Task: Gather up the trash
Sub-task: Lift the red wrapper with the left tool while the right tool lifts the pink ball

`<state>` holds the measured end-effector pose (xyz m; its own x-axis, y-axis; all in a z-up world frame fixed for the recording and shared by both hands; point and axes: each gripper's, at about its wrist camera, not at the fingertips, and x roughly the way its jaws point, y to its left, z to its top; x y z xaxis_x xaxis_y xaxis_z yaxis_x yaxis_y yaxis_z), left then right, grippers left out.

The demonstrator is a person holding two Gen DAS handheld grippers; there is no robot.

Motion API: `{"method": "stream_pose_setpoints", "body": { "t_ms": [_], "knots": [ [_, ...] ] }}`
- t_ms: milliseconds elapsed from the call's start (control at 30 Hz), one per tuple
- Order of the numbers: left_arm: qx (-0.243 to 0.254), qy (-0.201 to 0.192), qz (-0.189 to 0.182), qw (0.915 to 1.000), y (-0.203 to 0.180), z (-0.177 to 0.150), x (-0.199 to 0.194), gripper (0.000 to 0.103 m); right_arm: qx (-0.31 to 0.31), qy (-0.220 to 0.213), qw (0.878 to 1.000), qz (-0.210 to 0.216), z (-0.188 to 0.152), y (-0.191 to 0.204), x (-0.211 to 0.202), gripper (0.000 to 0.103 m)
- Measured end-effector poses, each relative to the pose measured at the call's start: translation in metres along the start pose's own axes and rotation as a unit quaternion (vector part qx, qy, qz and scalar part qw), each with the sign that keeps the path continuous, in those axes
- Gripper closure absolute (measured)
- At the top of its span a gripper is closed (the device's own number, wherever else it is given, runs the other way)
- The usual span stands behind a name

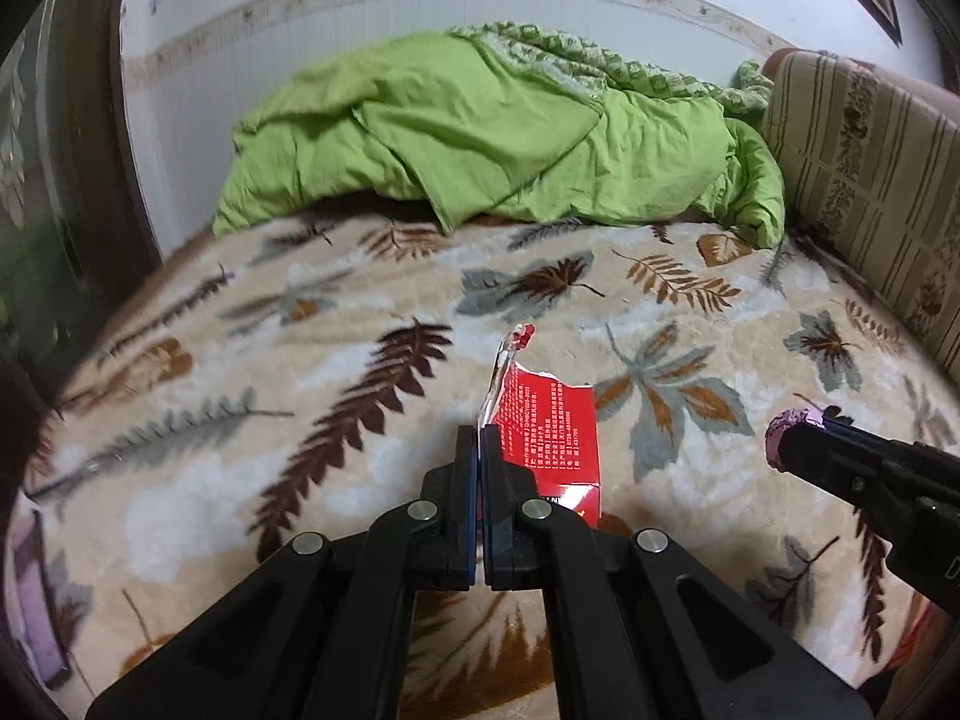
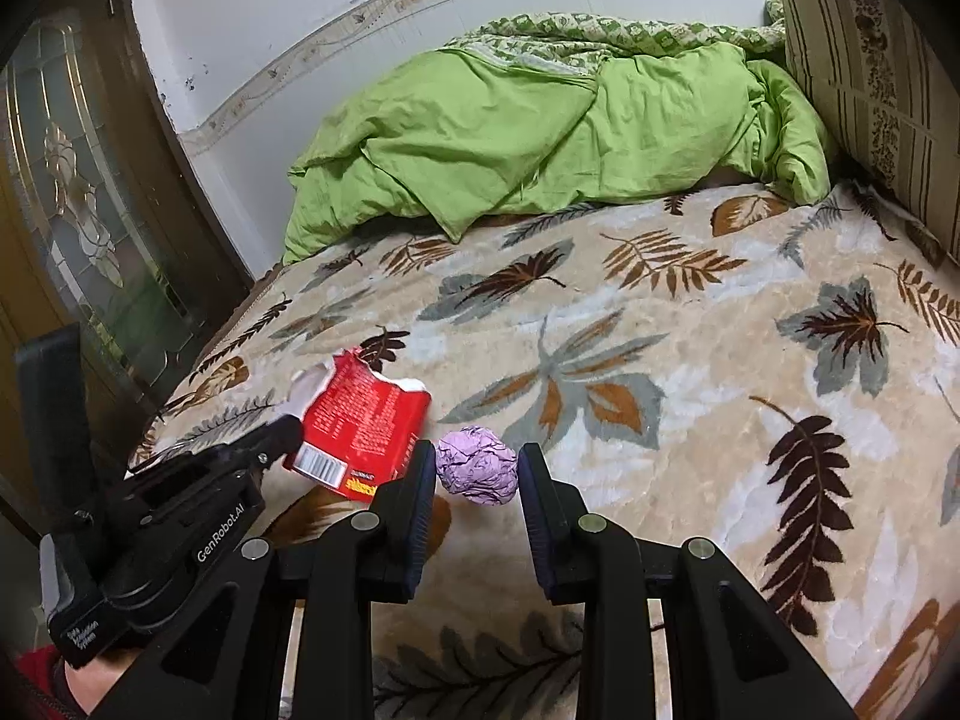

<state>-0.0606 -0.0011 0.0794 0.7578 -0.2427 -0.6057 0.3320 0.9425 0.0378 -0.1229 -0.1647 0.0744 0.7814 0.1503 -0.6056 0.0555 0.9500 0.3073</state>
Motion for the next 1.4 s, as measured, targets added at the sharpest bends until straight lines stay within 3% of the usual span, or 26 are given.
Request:
{"method": "stream_pose_setpoints", "body": {
  "t_ms": [733,1400],
  "knots": [
    [0.023,-0.022,0.013,0.9994,-0.006,0.002,-0.007,0.102,0.008,0.005,1.000,0.006,0.000,-0.002,0.004,0.073],
    [-0.010,-0.032,0.061,0.9976,0.014,0.007,-0.010,0.102,0.007,0.006,1.000,0.009,-0.001,-0.001,0.006,0.073]
  ]
}}
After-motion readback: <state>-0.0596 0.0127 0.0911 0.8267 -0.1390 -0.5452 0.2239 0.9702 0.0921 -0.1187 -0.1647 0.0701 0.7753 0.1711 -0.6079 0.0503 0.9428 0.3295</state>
